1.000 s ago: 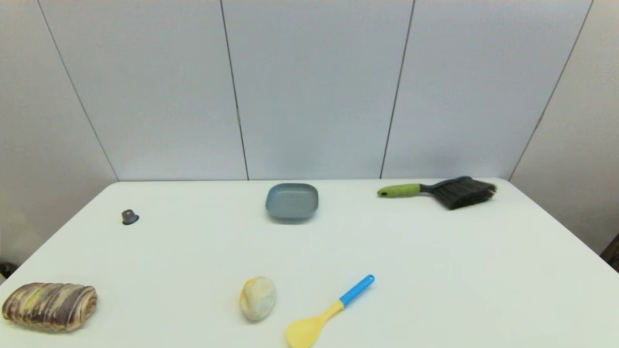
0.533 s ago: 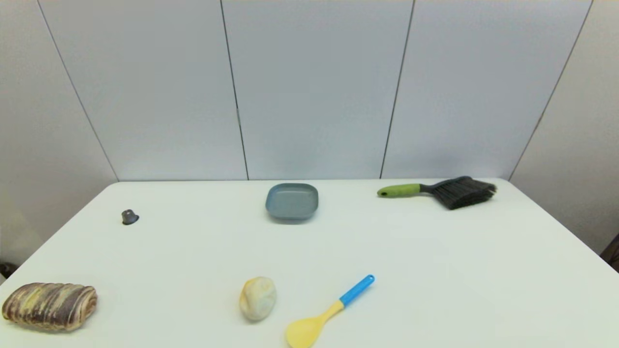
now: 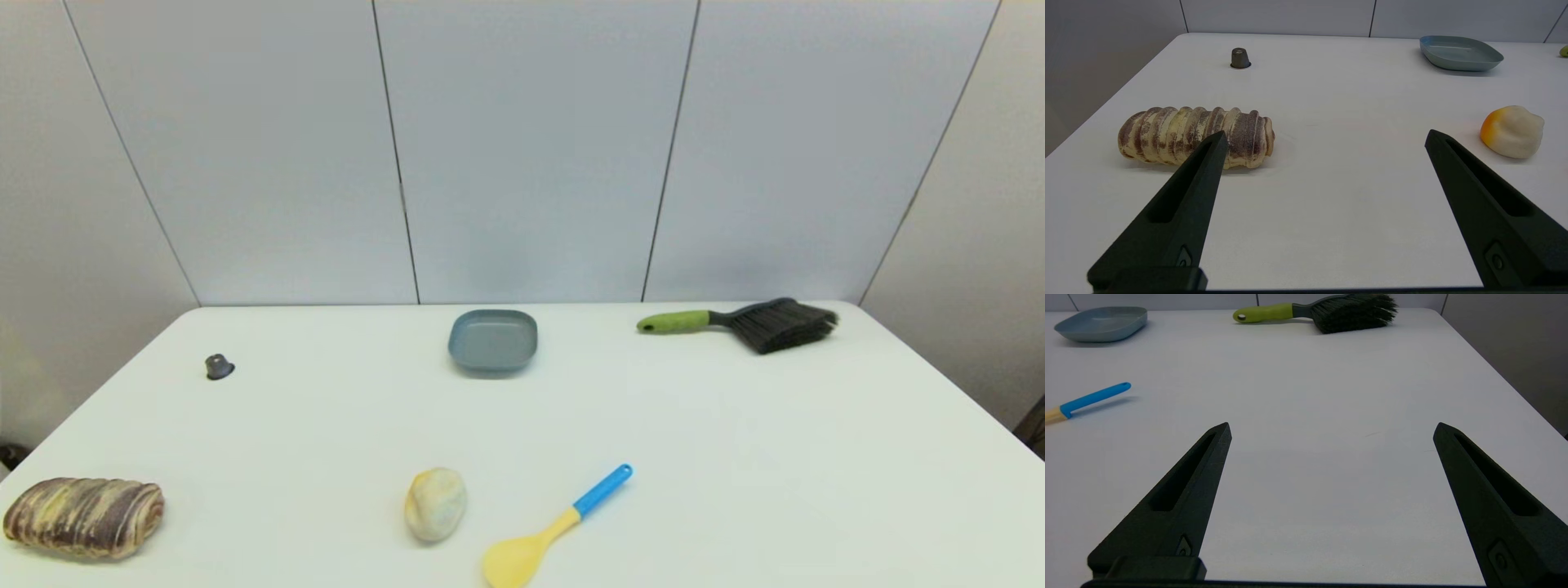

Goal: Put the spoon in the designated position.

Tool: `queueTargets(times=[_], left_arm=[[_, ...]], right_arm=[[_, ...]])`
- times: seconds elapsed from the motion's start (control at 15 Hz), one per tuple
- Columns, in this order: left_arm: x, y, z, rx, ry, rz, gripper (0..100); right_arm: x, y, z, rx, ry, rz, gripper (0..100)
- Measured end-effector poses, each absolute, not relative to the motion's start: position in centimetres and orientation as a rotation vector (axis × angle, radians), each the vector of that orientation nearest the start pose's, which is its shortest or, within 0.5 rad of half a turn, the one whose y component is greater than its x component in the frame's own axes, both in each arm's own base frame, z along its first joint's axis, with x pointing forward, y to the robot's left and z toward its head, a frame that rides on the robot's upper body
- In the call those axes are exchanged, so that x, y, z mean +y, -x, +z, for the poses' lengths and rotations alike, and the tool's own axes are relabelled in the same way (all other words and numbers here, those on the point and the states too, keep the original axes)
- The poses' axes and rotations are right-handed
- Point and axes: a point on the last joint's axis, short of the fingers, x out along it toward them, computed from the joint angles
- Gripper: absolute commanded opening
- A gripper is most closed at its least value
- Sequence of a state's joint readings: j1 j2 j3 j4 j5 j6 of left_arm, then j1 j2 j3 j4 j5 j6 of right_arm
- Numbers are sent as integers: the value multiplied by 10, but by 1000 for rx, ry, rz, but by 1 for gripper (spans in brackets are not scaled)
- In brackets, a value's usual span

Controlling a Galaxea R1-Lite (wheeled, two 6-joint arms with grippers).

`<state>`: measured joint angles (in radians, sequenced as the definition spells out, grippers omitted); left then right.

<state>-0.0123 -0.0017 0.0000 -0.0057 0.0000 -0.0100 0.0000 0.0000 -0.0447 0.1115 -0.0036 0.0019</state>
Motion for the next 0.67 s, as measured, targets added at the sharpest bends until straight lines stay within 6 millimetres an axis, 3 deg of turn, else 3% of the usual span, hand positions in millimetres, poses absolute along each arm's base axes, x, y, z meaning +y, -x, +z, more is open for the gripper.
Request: queueTargets(times=[0.67], left_arm=[[0, 23, 76, -7, 10, -12, 100]], right_arm=[[0, 27, 76, 67, -3, -5, 100]])
